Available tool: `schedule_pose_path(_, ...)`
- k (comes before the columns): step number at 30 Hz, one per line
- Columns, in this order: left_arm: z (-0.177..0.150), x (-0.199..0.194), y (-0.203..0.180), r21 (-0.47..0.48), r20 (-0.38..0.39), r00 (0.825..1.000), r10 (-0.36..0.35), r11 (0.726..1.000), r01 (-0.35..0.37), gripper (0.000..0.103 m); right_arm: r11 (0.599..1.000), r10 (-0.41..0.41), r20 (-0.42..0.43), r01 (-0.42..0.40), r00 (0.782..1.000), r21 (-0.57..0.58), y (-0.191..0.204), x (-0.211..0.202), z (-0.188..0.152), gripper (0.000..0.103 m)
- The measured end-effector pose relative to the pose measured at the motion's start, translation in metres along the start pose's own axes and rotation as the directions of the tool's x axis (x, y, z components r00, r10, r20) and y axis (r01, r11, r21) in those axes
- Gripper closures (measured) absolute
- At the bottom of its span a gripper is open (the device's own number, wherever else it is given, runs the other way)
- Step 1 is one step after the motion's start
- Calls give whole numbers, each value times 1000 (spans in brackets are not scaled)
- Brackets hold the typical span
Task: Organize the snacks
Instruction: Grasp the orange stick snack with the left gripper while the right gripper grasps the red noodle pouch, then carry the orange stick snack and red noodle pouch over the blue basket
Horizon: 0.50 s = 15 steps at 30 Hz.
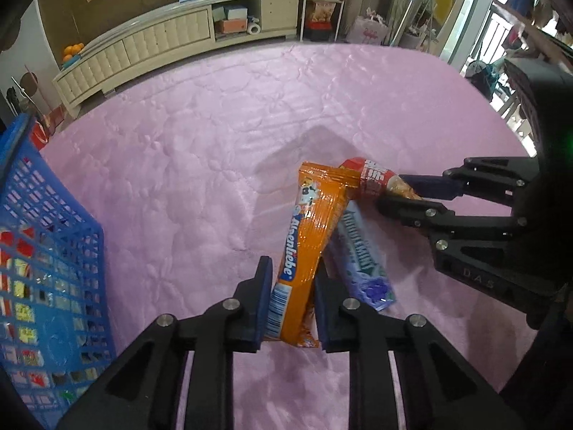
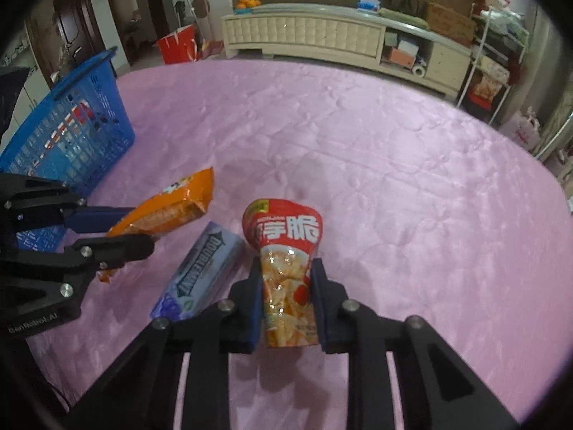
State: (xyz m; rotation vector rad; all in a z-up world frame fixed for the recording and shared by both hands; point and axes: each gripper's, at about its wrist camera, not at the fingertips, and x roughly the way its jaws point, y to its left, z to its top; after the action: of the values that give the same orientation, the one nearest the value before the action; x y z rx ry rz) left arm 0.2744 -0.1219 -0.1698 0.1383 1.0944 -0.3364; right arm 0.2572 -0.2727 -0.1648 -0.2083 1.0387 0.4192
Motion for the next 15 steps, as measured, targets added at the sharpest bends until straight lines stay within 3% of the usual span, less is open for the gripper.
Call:
schedule_pose_path(8, -14, -51, 3, -6, 76, 997, -20, 1000, 20, 83, 999, -17, 73, 13, 997, 48, 17, -55, -13, 75)
schedule_pose_path(15, -27, -94, 21, -21, 146, 989, -12, 1000, 15, 83, 1000, -22, 132, 21, 991, 10, 43, -95, 3, 75)
